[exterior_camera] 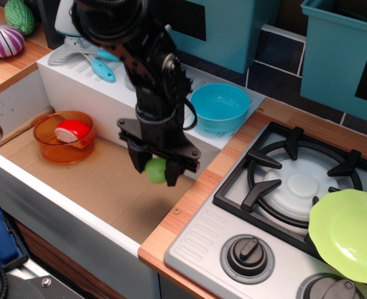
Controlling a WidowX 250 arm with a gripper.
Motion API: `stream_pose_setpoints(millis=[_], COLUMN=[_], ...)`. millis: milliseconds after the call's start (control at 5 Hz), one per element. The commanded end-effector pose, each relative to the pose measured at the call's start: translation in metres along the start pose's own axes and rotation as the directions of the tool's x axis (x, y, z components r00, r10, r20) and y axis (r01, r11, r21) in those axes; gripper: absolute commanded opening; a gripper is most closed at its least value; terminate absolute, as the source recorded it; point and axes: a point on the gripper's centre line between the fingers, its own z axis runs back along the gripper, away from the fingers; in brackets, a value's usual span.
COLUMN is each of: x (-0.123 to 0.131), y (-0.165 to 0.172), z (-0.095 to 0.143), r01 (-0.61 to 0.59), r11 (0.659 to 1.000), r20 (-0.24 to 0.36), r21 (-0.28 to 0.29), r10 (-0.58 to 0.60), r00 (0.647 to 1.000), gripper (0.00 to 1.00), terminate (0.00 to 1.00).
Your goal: Put pear in bowl
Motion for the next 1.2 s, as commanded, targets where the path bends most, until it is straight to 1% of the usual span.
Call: stream_pose_setpoints(millis=[0,200,400,600,800,1000], x=[0.031,0.051,0.062,0.075,0.085,0.095], y=[-0.005,0.000,-0.008,-0.004,0.002,0.002], z=[0.047,0.063,0.078,0.077,0.073,0.073], r01=[0.044,0.125,0.165,0.225,0.280,0.312], r11=[0.996,0.988,0.977,0.963,0.954,0.943], r20=[0.094,0.119,0.127,0.161,0.213,0.228], r21=[0.080,0.090,0.133,0.149,0.110,0.116], r10=[-0.052,-0.136,-0.182,-0.248,-0.297,-0.331], r00=[0.994,0.984,0.975,0.955,0.931,0.916], gripper=[0.00,0.00,0.00,0.00,0.00,0.00], terminate=[0.00,0.00,0.00,0.00,0.00,0.00])
